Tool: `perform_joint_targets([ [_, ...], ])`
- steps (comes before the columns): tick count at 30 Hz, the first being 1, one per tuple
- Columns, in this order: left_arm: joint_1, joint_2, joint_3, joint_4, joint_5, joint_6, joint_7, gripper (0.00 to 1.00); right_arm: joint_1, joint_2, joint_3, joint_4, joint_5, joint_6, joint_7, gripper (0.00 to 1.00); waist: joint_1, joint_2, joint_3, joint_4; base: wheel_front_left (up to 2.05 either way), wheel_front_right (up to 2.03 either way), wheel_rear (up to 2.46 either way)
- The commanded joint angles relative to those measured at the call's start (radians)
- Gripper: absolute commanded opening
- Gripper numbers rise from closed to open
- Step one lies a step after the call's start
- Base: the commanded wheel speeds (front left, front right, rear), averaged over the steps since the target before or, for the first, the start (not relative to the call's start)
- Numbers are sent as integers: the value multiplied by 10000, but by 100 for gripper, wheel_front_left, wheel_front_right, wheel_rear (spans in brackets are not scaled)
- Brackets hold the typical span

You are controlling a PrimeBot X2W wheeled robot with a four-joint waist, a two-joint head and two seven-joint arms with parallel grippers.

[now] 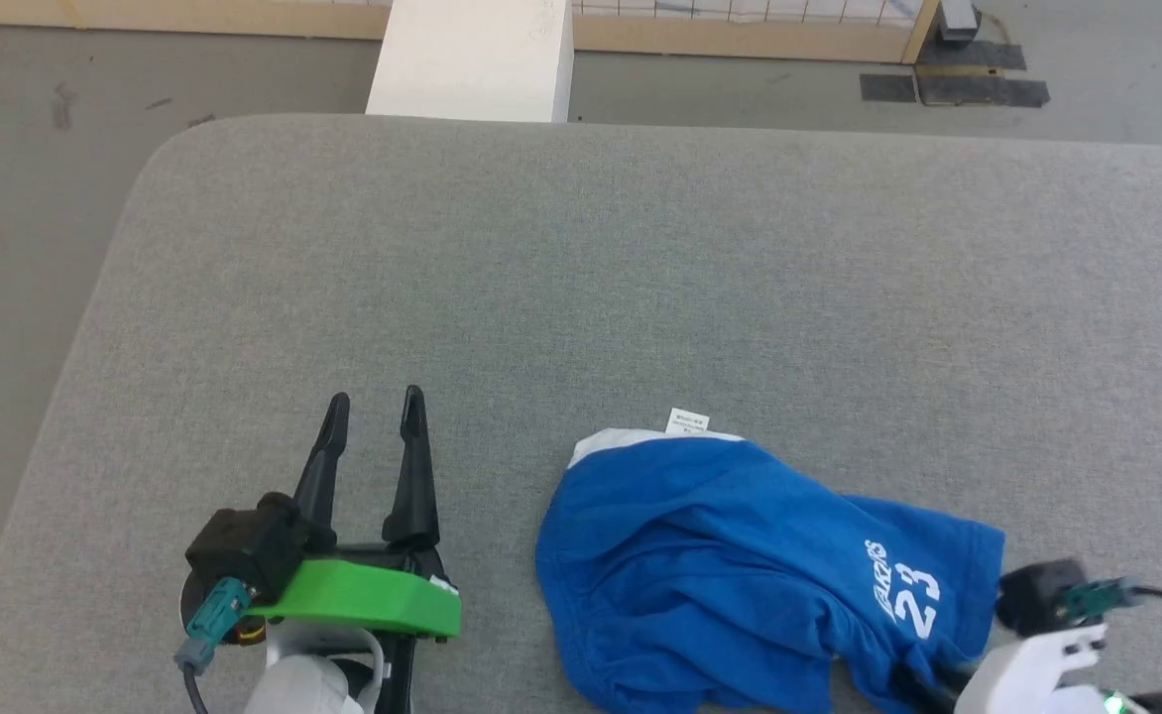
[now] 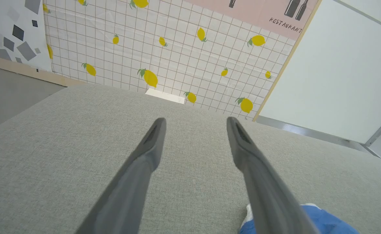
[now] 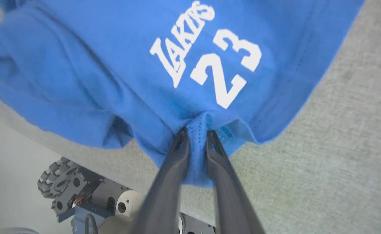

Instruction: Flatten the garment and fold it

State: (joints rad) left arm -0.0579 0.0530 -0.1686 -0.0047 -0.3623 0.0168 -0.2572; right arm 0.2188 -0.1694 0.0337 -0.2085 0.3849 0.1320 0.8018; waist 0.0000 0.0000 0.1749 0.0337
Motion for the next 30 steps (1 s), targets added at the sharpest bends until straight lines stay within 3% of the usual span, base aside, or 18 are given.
perform_joint_targets([
  [1,141,-27,46,41,-142,-64,-45,100,-248,182,-202,-163,229,-13,-183,100,0,0,-48,-22,0,0,0],
  [7,172,-27,42,82,-159,-79,-45,100,-768,635,-1544,-930,851,-13,-438,100,0,0,-99,-64,0,0,0],
  [13,45,-27,-32,120,-119,-123,-45,100,-1718,892,-2970,-583,-384,-13,-631,100,0,0,60,-129,0,0,0],
  [16,-87,-27,-137,164,-120,-161,-45,100,-2151,932,-2926,138,-1409,-13,-429,100,0,0,200,-64,0,0,0],
  [21,-285,-28,-302,233,-154,-178,-45,100,-2457,913,-2410,1090,-2132,-13,-247,100,0,0,459,126,0,0,0],
  [29,-278,-28,-343,268,-187,-114,-45,100,-2536,933,-2004,2104,-2283,-13,-290,100,0,0,648,228,0,0,0],
  [30,-262,-28,-346,283,-181,-120,-45,100,-2523,896,-1943,2194,-2284,-13,-261,91,0,0,641,219,0,0,0],
])
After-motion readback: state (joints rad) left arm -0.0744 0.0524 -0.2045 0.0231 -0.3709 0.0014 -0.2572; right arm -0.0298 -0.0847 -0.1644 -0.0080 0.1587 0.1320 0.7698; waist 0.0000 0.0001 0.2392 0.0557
